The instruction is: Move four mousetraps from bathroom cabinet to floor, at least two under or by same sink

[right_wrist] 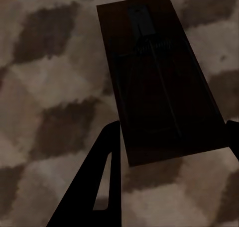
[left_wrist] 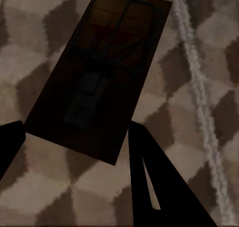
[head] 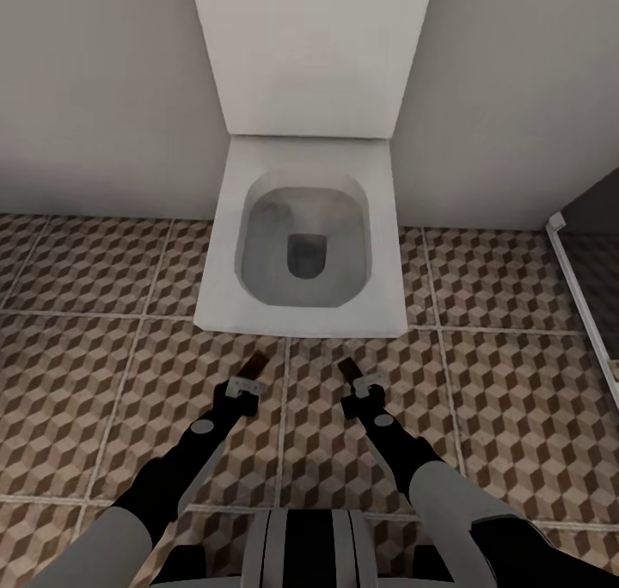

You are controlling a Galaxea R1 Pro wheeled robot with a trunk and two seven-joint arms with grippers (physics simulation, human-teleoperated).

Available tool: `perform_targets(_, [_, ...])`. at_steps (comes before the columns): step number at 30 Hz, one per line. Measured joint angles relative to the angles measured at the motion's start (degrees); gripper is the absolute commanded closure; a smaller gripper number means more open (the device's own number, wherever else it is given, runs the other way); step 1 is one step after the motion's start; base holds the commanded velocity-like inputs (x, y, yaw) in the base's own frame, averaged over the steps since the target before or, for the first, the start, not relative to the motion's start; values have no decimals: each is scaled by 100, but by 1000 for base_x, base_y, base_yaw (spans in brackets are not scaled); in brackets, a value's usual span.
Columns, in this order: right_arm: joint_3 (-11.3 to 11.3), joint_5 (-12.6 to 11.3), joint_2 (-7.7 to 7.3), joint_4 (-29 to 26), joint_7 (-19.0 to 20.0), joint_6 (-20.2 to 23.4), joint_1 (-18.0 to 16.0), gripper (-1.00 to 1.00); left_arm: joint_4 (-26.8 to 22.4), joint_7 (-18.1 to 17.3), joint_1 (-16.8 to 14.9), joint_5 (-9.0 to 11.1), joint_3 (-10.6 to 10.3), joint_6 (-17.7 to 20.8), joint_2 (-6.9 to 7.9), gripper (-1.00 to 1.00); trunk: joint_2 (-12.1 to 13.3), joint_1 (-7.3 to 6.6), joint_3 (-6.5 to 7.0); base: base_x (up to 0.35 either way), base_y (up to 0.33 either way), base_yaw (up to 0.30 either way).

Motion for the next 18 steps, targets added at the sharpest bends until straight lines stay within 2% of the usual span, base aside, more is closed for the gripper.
perform_targets(18, [0, 0, 0, 3, 2, -10, 4, 100, 149, -1, -1, -2, 1, -5, -52, 100, 0, 0, 0, 0, 0, 0])
